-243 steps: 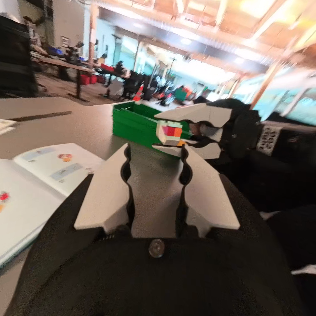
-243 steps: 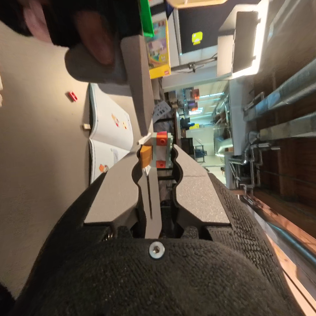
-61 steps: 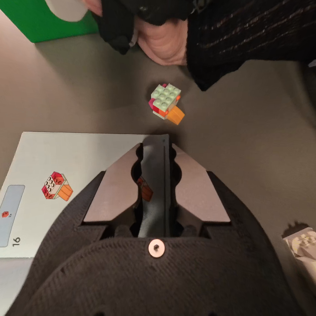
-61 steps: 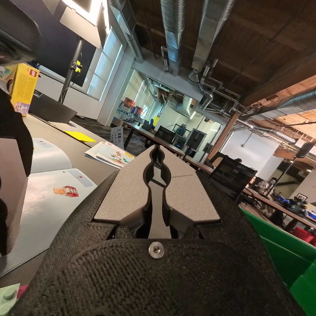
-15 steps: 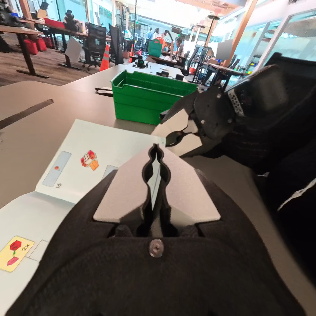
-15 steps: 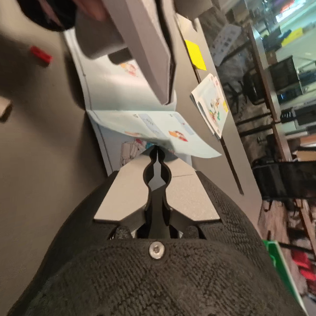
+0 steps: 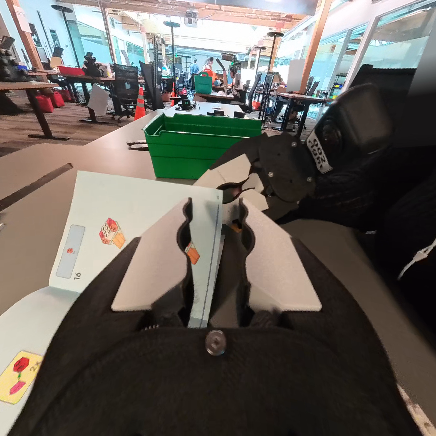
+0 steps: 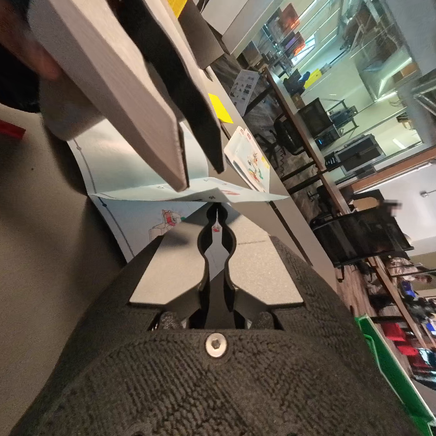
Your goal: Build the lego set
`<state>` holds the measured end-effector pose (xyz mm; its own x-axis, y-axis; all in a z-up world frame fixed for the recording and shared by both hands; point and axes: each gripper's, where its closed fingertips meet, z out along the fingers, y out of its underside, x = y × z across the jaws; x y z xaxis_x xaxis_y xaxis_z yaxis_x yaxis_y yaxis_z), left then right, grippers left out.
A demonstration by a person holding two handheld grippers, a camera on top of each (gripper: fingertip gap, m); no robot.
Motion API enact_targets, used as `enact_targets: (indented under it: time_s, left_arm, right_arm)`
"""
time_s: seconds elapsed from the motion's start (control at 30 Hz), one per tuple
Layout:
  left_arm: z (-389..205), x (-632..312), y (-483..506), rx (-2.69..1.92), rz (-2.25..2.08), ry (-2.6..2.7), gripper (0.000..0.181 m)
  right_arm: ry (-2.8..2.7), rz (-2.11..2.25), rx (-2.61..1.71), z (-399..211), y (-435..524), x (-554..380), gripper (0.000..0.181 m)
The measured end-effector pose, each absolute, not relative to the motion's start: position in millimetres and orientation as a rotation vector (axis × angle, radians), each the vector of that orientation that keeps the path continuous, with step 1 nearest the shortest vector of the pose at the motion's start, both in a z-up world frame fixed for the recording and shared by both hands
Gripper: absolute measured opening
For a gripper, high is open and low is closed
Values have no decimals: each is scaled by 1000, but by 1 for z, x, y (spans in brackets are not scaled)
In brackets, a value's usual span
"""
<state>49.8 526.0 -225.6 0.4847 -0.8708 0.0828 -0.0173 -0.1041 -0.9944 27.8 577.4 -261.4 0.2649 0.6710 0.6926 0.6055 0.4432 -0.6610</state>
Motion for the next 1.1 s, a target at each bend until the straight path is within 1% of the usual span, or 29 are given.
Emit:
enact_targets:
  time_s: [0.03, 0.27, 0.37, 1.1]
  left_arm:
    - [-227, 51, 526, -1513, -873, 813, 38]
    - [-224, 54, 523, -1508, -986, 786, 16]
    - [-224, 55, 523, -1511, -1018, 774, 12]
    - [-228, 61, 526, -1546, -1064, 760, 0]
  right_arm:
    - [-1403, 62, -1219, -260, 577, 28, 0]
    - [-1382, 53, -1202, -256, 578, 29, 0]
    - [-1379, 52, -1200, -256, 579, 30, 0]
    - [-1381, 40, -1194, -256, 579, 30, 0]
